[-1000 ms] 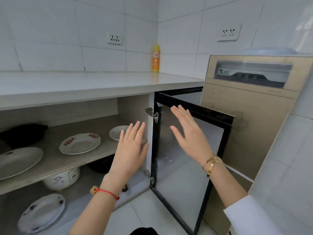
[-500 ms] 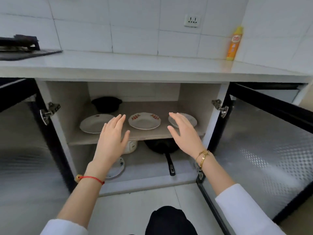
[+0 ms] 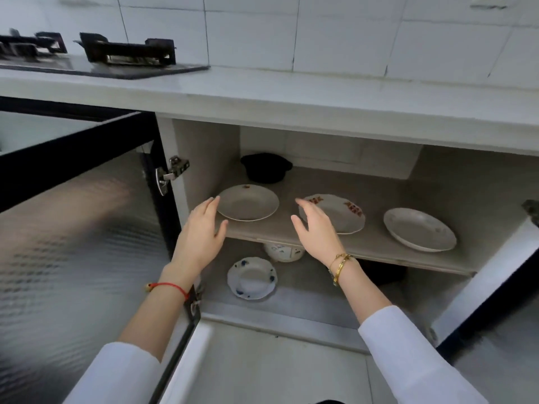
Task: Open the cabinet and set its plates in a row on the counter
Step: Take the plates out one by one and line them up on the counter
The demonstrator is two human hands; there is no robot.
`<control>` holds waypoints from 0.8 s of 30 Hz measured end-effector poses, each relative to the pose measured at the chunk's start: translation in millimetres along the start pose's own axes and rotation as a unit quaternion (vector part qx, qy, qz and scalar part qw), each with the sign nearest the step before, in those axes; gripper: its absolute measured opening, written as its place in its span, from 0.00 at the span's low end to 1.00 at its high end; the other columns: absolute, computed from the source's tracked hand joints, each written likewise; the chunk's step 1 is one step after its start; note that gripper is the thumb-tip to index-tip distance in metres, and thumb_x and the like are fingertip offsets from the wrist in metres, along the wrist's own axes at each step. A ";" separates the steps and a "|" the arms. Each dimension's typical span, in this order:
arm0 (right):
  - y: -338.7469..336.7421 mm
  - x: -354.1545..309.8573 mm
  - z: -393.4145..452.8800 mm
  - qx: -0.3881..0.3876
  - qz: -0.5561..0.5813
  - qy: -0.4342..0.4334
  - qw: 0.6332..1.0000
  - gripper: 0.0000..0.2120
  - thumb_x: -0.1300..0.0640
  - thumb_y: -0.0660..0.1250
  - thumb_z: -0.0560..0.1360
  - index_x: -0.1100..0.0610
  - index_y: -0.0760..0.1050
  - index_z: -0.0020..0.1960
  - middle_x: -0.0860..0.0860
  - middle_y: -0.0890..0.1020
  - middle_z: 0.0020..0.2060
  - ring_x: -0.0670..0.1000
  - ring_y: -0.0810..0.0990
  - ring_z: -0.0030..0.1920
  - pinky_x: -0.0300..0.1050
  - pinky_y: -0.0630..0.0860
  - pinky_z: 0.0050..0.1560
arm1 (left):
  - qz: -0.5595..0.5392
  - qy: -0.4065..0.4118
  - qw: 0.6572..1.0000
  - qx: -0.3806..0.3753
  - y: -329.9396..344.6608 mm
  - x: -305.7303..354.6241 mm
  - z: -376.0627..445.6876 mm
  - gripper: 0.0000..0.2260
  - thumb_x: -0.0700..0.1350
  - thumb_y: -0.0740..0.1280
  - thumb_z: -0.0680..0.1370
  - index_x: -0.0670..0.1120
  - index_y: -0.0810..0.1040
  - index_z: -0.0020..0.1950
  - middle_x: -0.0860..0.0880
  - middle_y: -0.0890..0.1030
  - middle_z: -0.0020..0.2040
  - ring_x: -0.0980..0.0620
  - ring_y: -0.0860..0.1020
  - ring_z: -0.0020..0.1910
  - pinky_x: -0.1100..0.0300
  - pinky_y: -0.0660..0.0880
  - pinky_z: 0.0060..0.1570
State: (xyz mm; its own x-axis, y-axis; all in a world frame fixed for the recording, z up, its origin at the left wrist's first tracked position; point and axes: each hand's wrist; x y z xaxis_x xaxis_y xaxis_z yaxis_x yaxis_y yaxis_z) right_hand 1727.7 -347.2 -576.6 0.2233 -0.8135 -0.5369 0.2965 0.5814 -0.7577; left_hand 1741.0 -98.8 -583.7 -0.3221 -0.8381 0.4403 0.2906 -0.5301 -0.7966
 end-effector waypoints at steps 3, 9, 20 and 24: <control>21.1 4.6 24.6 -0.014 0.016 0.002 1.000 0.21 0.52 0.58 0.81 0.56 0.64 0.73 0.55 0.71 0.70 0.54 0.68 0.71 0.45 0.64 0.68 | -0.001 -0.024 1.000 -0.006 11.6 -15.5 14.1 0.26 0.48 0.61 0.81 0.42 0.59 0.77 0.44 0.64 0.76 0.47 0.63 0.75 0.53 0.62 0.73; 62.4 24.8 72.6 -0.032 0.071 0.059 0.995 0.21 0.54 0.60 0.81 0.57 0.65 0.72 0.58 0.74 0.66 0.57 0.74 0.65 0.39 0.65 0.57 | -0.020 -0.089 0.995 -0.029 40.0 -40.2 46.8 0.24 0.47 0.61 0.81 0.39 0.63 0.75 0.40 0.68 0.73 0.42 0.68 0.71 0.53 0.64 0.69; 125.9 63.4 140.0 -0.088 0.076 0.148 0.982 0.26 0.53 0.57 0.82 0.62 0.58 0.75 0.61 0.70 0.69 0.62 0.72 0.67 0.51 0.69 0.66 | -0.064 -0.180 0.976 -0.100 95.4 -82.8 115.9 0.21 0.46 0.59 0.82 0.39 0.66 0.73 0.37 0.72 0.68 0.39 0.71 0.66 0.51 0.67 0.66; 138.3 73.4 150.7 -0.081 0.096 0.133 0.983 0.24 0.57 0.59 0.81 0.60 0.59 0.75 0.60 0.69 0.70 0.61 0.69 0.70 0.51 0.66 0.69 | -0.075 -0.205 0.972 -0.089 113.6 -91.3 130.1 0.19 0.47 0.59 0.82 0.39 0.70 0.69 0.37 0.73 0.66 0.39 0.72 0.64 0.54 0.66 0.61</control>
State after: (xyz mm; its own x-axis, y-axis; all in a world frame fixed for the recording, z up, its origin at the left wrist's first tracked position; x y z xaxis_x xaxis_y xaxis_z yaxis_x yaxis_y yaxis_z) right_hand 1925.1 -325.0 -664.8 0.0037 -0.6752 -0.7377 0.1169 0.7329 -0.6702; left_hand 1920.7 -99.2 -660.5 0.0476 -0.7535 0.6557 0.0960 -0.6500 -0.7539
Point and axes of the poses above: each hand's wrist, its own z-axis towards the middle knuckle, its own y-axis out of the palm, x = y × z
